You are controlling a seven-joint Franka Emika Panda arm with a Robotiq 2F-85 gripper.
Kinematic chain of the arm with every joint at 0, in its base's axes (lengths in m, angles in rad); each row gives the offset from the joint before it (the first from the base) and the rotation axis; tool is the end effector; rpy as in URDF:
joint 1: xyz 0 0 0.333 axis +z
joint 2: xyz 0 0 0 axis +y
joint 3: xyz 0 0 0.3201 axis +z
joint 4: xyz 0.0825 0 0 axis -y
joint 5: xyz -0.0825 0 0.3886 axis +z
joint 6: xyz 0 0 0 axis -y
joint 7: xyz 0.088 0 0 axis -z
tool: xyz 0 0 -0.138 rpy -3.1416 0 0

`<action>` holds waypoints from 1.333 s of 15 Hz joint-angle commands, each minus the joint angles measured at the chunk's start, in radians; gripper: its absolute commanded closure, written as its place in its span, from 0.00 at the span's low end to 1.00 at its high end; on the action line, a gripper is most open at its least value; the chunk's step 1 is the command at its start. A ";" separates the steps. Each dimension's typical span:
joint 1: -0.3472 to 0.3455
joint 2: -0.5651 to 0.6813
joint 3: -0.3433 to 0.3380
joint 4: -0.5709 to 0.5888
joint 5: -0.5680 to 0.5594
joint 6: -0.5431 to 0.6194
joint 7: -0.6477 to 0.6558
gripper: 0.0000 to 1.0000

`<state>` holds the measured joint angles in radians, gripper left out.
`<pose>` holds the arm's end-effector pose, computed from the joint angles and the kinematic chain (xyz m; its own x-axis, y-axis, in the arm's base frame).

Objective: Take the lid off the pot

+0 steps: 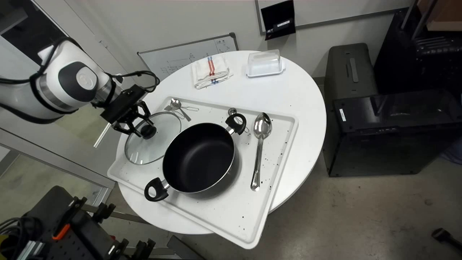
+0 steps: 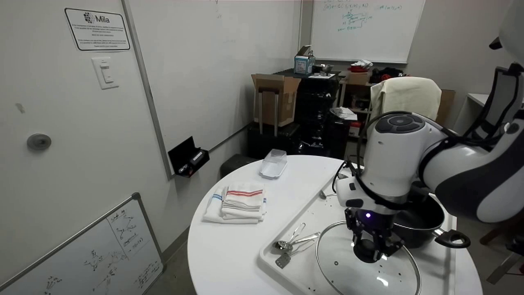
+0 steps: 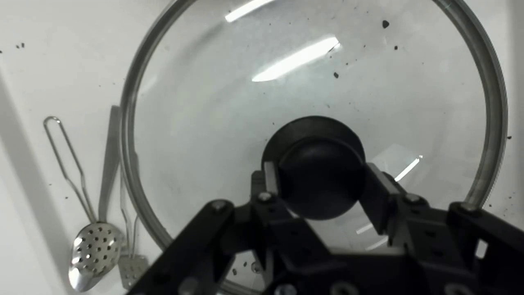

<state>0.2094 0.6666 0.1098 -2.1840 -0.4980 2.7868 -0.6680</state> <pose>0.4956 0.1889 0.0438 0.1331 0.9862 -0.0983 0.9911 -0.1315 0.0225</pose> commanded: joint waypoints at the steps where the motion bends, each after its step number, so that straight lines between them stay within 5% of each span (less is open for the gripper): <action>1: 0.040 0.032 -0.049 0.022 -0.074 0.010 0.028 0.75; 18: 0.056 0.134 -0.097 0.038 -0.217 0.111 0.176 0.75; 19: 0.048 0.120 -0.089 0.025 -0.218 0.110 0.172 0.28; 20: 0.043 0.112 -0.083 0.017 -0.219 0.111 0.167 0.24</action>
<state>0.2613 0.8053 0.0179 -2.1486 -0.6791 2.8891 -0.5297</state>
